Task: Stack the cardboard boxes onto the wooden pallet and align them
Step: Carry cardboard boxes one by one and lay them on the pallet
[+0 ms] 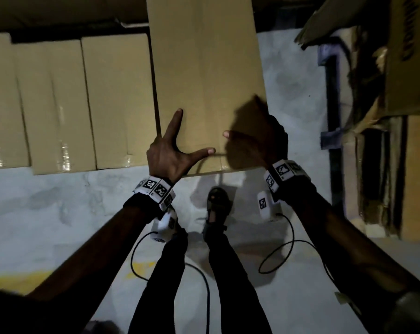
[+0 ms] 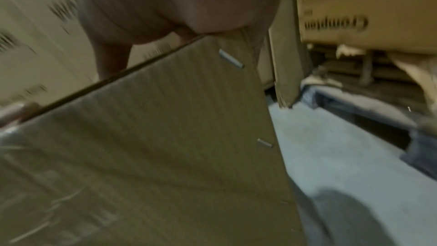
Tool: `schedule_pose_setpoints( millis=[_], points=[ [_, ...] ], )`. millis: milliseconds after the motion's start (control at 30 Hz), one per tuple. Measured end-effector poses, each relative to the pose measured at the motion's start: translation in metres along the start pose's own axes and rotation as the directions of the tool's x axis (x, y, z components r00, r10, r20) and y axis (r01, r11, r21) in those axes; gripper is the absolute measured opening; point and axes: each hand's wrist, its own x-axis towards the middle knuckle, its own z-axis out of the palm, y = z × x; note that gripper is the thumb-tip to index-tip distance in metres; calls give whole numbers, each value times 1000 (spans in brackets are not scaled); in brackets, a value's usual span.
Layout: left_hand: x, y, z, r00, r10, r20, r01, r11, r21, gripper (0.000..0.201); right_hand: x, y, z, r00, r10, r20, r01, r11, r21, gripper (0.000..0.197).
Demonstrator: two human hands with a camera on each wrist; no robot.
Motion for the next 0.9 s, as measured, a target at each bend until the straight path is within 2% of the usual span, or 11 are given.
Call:
schedule_pose_setpoints(
  millis=[100,167,267,333,433,600,767,900],
  points=[
    [-27,39,-53,998,53,-16,-53,998,-35,120,-33,-37,-42,990,-45,-132,36,997,-70,109],
    [-55,65,-94,994,85,-64,-88,995,-44,121,-63,-62,-70,987,-69,-147,52,992,-117,117],
    [-95,98,-152,995,70,-72,-75,995,-67,120,-111,-98,-100,967,-114,-226,87,989,-123,112],
    [-127,113,-189,989,83,-121,-94,991,-91,120,-148,-124,-119,952,-167,-257,143,984,-109,108],
    [-171,125,-238,982,73,-173,-90,991,-96,121,-193,-159,-141,954,-231,-191,211,970,-121,105],
    [-241,114,-291,942,10,-336,-65,986,-153,120,-251,-214,-145,899,-416,-137,397,906,-144,100],
    [-292,81,-323,876,-118,-468,-16,962,-271,121,-280,-263,-117,817,-576,-32,565,809,-165,93],
    [-320,48,-350,811,-230,-537,47,942,-333,123,-295,-305,-79,766,-636,89,641,747,-177,97]
  ],
)
